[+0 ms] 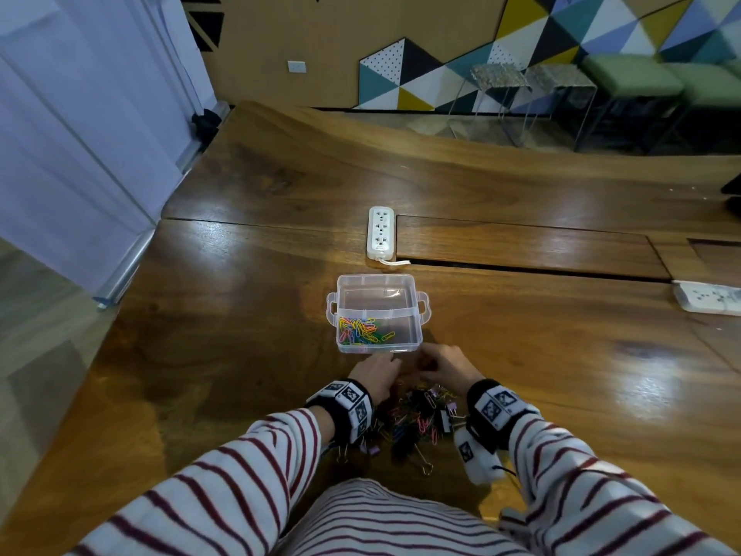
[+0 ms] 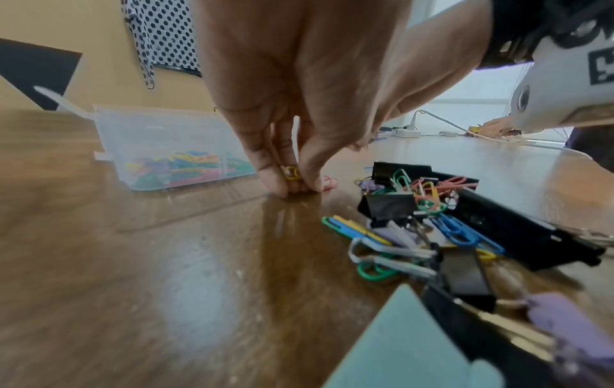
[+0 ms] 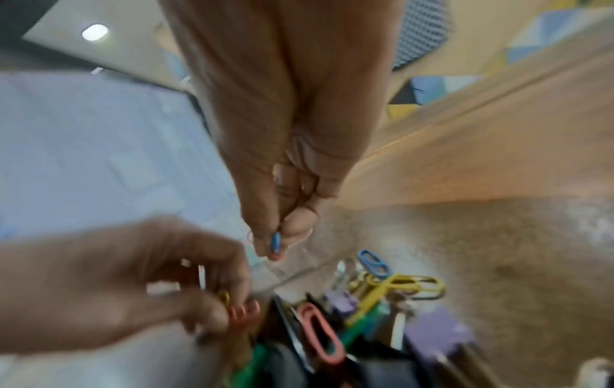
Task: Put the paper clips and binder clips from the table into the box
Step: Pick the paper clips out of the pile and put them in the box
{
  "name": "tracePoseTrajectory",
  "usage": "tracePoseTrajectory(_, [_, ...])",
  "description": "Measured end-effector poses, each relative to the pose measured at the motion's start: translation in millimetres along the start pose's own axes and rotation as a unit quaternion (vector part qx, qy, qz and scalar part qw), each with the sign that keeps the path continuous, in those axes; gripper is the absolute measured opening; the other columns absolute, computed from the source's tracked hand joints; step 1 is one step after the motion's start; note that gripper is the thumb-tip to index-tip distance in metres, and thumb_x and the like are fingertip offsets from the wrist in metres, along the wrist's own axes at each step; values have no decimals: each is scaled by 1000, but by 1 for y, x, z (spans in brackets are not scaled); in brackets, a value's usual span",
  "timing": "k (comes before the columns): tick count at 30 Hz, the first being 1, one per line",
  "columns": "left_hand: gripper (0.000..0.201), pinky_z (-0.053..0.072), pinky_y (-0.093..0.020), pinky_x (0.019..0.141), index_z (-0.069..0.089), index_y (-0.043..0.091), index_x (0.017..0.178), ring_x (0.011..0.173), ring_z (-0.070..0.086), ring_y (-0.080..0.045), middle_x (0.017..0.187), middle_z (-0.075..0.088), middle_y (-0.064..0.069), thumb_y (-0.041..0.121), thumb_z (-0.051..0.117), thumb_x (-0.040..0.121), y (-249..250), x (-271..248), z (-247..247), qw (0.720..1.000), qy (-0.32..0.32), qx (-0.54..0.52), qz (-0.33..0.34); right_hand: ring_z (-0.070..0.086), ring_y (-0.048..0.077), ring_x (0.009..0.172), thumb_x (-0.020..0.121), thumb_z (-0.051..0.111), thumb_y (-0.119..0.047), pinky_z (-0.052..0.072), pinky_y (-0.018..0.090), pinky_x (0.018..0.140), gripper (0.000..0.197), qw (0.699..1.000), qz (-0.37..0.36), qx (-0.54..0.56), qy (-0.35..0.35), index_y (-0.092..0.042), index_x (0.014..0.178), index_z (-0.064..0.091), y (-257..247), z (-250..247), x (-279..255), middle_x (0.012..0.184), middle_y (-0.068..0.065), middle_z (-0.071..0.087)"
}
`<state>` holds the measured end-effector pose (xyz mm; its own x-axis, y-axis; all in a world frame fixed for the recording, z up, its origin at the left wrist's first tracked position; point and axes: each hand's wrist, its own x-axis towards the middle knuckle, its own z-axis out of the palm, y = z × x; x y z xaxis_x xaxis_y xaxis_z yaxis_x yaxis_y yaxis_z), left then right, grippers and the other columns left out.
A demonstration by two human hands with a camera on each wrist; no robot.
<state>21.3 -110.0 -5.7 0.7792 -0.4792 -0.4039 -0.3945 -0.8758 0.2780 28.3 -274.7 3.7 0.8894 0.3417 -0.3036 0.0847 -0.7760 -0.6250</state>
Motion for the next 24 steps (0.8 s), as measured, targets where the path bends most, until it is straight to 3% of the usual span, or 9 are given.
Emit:
tracePoseTrajectory(4, [19, 44, -42, 87, 57, 3, 104, 109, 52, -33, 116, 55, -17, 2, 52, 86, -9, -5, -6, 998, -2, -67, -13, 63, 15, 87, 75, 70, -4, 53, 22, 72, 19, 985, 75, 151, 28, -11, 93, 68, 4, -10, 8, 93, 6, 70])
tracePoseTrajectory(8, [13, 46, -28, 88, 64, 0, 93, 98, 61, -22, 103, 67, -15, -2, 53, 86, -36, -13, -35, 958, 118, -259, -37, 61, 14, 81, 78, 67, -1, 50, 23, 73, 12, 946, 119, 295, 57, -13, 82, 65, -5, -18, 13, 83, 1, 65])
tracePoseTrajectory(11, [10, 51, -31, 88, 64, 2, 95, 90, 63, -17, 100, 68, -12, 3, 56, 87, -55, -10, -61, 943, 161, -281, -73, 61, 11, 74, 77, 66, 2, 50, 18, 67, 15, 940, 123, 309, 77, -13, 77, 63, -16, -23, 25, 78, 1, 64])
tracePoseTrajectory(14, [16, 52, -33, 92, 65, 2, 100, 95, 64, -17, 106, 68, -13, 3, 55, 88, -67, -2, -66, 943, 135, -291, -92, 62, 20, 78, 77, 67, 1, 54, 33, 78, 18, 934, 137, 320, 84, -16, 73, 62, -28, -21, 44, 78, 5, 65])
tracePoseTrajectory(17, [23, 49, -22, 91, 67, 4, 106, 100, 63, -15, 115, 67, -12, 2, 49, 91, -73, -3, -63, 943, 123, -295, -92, 63, 22, 82, 78, 67, -1, 54, 36, 82, 20, 930, 147, 321, 107, -19, 71, 63, -38, -16, 59, 82, 7, 67])
tracePoseTrajectory(20, [29, 42, -12, 90, 66, 0, 109, 108, 62, -21, 115, 67, -15, -6, 44, 91, -76, -15, -68, 931, 171, -312, -83, 62, 20, 83, 79, 66, 1, 54, 35, 84, 12, 923, 150, 327, 133, -12, 78, 65, -46, -11, 69, 87, 10, 68])
tracePoseTrajectory(22, [29, 44, -19, 94, 66, -2, 108, 105, 64, -22, 112, 68, -17, -8, 44, 90, -80, -23, -71, 912, 229, -330, -80, 63, 22, 85, 80, 64, 1, 54, 36, 86, 9, 922, 146, 324, 152, -4, 87, 66, -49, -8, 71, 95, 16, 69])
tracePoseTrajectory(24, [26, 48, -28, 96, 65, -1, 108, 99, 62, -16, 110, 68, -16, -4, 45, 91, -82, -30, -70, 902, 260, -335, -86, 64, 22, 88, 82, 62, 0, 54, 32, 83, 12, 928, 129, 311, 160, -1, 93, 66, -52, -7, 70, 97, 16, 69])
